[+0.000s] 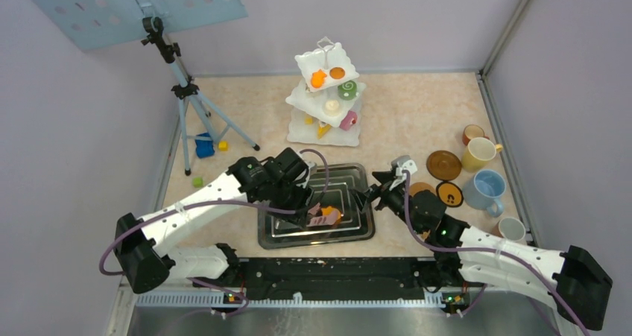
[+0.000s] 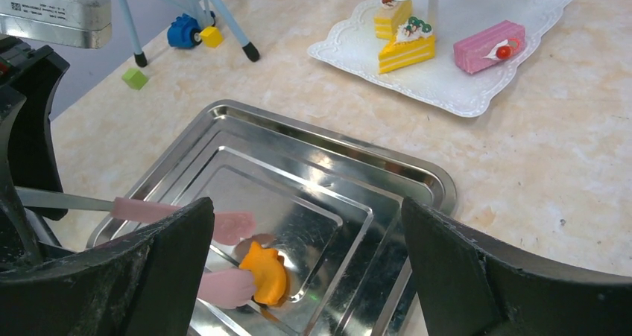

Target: Serve the afternoon tea

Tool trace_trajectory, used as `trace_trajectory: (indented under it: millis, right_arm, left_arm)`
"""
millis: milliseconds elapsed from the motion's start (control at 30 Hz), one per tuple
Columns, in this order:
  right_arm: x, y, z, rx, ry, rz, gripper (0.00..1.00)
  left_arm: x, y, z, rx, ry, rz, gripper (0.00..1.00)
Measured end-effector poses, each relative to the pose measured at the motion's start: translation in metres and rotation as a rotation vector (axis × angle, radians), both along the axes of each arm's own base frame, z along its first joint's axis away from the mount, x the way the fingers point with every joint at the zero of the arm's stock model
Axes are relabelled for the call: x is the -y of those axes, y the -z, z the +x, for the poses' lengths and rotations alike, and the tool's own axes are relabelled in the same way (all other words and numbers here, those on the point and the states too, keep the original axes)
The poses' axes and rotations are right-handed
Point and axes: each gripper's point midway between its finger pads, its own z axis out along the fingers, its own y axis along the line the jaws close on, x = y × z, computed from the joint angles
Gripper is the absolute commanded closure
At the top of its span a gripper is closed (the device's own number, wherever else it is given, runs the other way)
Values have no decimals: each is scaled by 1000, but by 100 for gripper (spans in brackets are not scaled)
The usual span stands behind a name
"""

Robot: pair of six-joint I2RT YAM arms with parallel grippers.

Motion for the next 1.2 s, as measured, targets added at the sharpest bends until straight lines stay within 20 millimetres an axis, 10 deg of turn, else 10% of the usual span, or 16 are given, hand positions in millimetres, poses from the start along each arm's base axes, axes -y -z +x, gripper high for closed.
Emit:
trace_trajectory:
  millis: [1200]
  right_arm:
    - [6,6,-3,-15,13,8,6]
  left_arm:
    - [21,25,-9,38,99,226,46]
